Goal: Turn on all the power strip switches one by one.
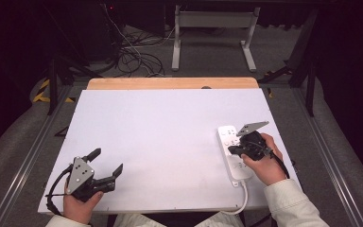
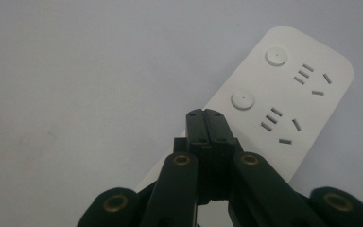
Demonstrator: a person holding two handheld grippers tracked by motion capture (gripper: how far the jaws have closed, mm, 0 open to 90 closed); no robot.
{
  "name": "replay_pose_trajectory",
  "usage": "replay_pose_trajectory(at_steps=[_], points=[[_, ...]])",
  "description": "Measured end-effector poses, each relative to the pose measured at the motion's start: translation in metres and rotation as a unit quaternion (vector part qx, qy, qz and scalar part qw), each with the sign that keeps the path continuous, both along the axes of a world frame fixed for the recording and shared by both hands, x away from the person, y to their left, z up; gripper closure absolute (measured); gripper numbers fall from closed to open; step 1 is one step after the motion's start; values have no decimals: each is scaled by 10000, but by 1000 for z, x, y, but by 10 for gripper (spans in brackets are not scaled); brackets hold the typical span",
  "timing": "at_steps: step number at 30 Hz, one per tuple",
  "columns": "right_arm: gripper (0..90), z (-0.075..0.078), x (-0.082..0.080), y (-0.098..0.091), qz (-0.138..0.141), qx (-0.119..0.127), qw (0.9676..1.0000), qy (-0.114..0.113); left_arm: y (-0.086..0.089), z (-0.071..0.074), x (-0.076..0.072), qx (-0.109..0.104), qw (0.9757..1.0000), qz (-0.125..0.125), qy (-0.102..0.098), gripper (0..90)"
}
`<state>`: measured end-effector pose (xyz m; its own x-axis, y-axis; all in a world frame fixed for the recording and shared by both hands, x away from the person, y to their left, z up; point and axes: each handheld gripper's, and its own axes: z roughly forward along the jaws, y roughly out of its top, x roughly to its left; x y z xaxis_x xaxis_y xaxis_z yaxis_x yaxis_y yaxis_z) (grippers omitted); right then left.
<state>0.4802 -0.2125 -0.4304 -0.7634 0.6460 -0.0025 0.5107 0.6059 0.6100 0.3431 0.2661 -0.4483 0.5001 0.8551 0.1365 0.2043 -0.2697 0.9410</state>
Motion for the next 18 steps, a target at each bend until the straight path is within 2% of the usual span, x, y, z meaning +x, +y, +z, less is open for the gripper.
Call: replay_pose_trajectory(at_steps=[14,18], points=[[900,-8,4,4,25,-218,9997,132,0,0,0,-7,10000,-4,-7,137],[900,-9,4,4,28,-210,9997,145,0,0,0,-8,10000,-2,-3,137]])
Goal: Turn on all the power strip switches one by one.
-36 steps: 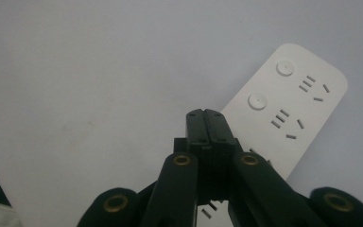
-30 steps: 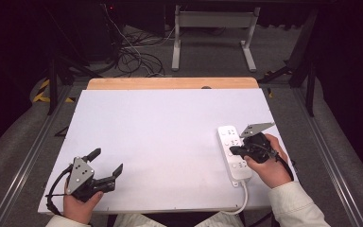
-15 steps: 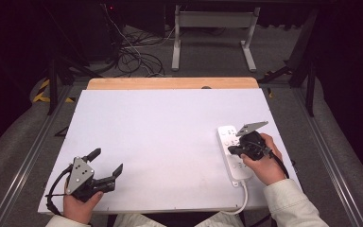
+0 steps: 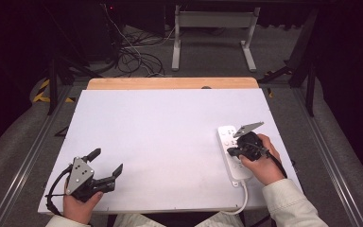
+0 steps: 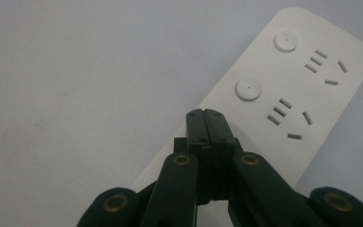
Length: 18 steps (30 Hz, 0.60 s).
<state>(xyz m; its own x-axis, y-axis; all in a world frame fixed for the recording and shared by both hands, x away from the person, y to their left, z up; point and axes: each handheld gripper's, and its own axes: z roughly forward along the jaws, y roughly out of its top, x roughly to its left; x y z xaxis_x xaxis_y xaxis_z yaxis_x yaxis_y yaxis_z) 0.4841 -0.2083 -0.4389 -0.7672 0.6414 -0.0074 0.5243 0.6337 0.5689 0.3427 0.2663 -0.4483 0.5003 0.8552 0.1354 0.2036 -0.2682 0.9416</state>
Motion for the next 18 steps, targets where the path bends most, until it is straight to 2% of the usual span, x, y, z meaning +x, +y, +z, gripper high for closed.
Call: replay_pose_trajectory(at_steps=[3,12,18], points=[[900,0,0,0,-15,10,10000,25,0,0,0,1,10000,-1,2,137],[900,-1,-2,5,0,-216,9998,-27,0,0,0,27,10000,0,-13,137],[900,-1,-2,7,-41,-281,9996,10,0,0,0,7,10000,-2,-6,137]])
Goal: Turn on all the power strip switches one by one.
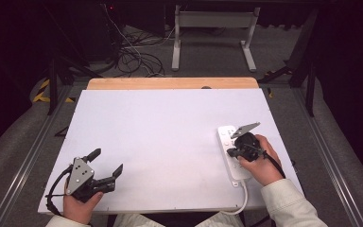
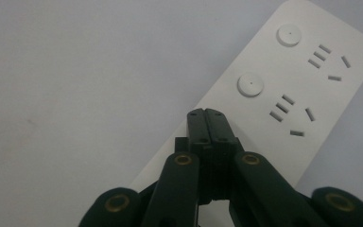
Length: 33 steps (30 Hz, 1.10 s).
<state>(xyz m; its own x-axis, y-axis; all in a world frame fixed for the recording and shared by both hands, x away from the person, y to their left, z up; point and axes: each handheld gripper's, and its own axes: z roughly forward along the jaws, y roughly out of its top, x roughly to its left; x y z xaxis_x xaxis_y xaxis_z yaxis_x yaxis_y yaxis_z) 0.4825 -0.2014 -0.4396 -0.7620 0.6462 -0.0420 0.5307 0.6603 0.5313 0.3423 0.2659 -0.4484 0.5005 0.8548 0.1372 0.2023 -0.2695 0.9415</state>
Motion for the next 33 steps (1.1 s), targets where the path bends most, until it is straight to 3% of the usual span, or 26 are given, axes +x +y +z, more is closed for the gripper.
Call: replay_pose_trajectory(at_steps=[28,33], points=[[900,-2,2,0,-217,65,9997,112,0,0,0,-2,10000,1,10,137],[900,0,2,0,-134,53,9999,93,0,0,0,-5,10000,17,6,137]])
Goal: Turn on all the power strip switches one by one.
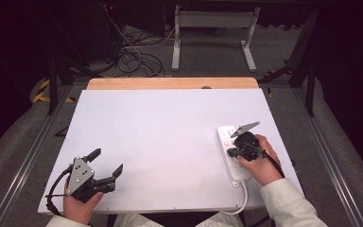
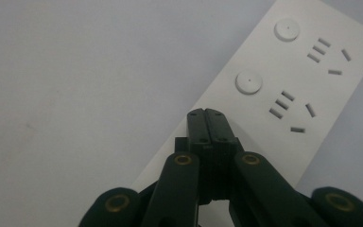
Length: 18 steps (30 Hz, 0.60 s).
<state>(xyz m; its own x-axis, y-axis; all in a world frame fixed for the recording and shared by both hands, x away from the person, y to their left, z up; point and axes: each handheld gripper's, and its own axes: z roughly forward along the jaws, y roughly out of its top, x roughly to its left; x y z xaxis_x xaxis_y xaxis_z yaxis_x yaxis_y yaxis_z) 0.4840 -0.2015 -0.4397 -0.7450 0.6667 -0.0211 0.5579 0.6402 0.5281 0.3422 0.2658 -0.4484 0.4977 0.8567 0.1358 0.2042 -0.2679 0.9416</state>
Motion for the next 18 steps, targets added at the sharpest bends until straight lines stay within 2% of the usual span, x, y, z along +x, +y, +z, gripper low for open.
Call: replay_pose_trajectory(at_steps=[2,3,4,6,13,18], points=[[900,8,-4,-6,43,261,9993,-277,0,0,1,29,10000,3,-2,137],[900,12,-6,-9,49,400,9986,-342,0,0,1,1,10000,15,24,137],[900,12,-6,-9,49,400,9986,-342,0,0,1,17,10000,14,18,137],[900,18,-10,-12,68,590,9973,-423,0,0,2,17,10000,17,28,137],[900,27,-13,-13,134,647,9960,-605,0,0,0,12,10000,35,1,137],[900,29,-13,-12,177,619,9962,-585,0,0,1,3,10000,16,-5,137]])
